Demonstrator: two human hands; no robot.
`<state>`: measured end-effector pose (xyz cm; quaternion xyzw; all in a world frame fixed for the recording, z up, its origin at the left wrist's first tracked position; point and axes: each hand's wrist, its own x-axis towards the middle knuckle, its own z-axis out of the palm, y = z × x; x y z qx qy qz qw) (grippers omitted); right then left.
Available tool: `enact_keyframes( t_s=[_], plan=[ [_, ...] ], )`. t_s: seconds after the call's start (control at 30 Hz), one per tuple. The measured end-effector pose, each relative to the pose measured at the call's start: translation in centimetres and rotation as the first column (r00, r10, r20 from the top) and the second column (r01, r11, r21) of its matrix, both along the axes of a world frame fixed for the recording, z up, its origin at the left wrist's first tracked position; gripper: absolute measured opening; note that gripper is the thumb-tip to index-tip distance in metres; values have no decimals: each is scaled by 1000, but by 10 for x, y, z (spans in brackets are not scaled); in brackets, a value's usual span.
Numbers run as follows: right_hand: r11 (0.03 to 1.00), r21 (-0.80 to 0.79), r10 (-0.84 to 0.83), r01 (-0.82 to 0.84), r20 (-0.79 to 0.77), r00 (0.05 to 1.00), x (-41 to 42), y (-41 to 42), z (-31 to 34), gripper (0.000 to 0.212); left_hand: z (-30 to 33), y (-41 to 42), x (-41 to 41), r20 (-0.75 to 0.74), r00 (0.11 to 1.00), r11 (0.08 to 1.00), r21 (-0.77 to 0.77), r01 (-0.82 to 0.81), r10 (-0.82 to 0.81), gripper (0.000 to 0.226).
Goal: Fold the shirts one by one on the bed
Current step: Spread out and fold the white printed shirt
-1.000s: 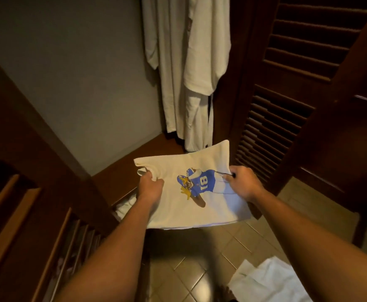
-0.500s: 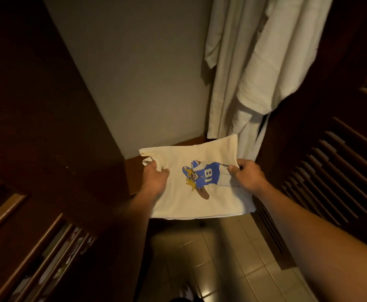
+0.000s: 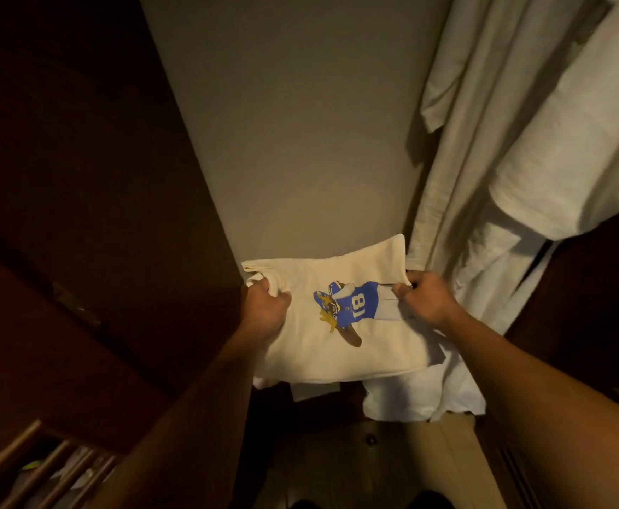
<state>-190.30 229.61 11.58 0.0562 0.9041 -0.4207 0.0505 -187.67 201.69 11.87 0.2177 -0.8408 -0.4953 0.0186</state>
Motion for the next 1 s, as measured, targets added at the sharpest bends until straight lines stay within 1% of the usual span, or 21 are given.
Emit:
enact_keyframes(
  t_s=[0.07,0.1,0.17,0.3,0.37,0.53,0.63,0.7,0.73,0.8,0.87,0.93,1.0],
  plan=[
    [1000,-3,22,-22,-39,999,-28,-5,-39,16,-40,-5,-17,-32,999,999,-27,-25,24,31],
    [1000,-12,15,-16,-63,998,-36,-6,-48,15,-50,-8,-24,-49,998,999,-36,-33,32,31],
    [998,-63,-4,-2,-95,995,-55,-9,-88,15,-88,-10,-37,-80,995,997,-37,-65,61,27],
    [987,-158,5,-24,-121,993,-91,-16,-178,17,-175,-4,-68,-169,977,991,45,-127,133,13],
    [985,-168,17,-45,-162,987,-103,-19,-218,17,-217,1,-83,-203,969,990,51,-130,138,9],
    [983,-176,12,-50,-210,978,-119,-16,-295,14,-295,6,-98,-242,961,991,54,-123,132,6],
    [976,-216,-21,-30,-233,972,-122,-16,-325,17,-318,-6,-102,-225,965,989,89,-119,136,5],
    [969,-248,-42,-17,-229,973,-120,-22,-335,15,-329,-15,-103,-221,963,985,116,-129,152,17],
    [967,-256,-48,-8,-213,976,-120,-27,-339,14,-332,-19,-104,-214,964,982,137,-132,159,15],
    [972,-233,-42,0,-175,984,-120,-33,-348,14,-339,-25,-102,-177,971,979,156,-133,160,9],
    [983,-181,-19,-8,-144,989,-125,-38,-355,17,-340,-29,-108,-135,982,982,153,-109,130,11],
    [989,-147,-19,1,-119,993,-136,-43,-362,23,-344,-35,-120,-146,980,984,134,-115,134,9],
    [989,-147,-28,14,-89,996,-149,-48,-371,25,-353,-43,-134,-156,978,983,137,-120,141,11]
  ],
)
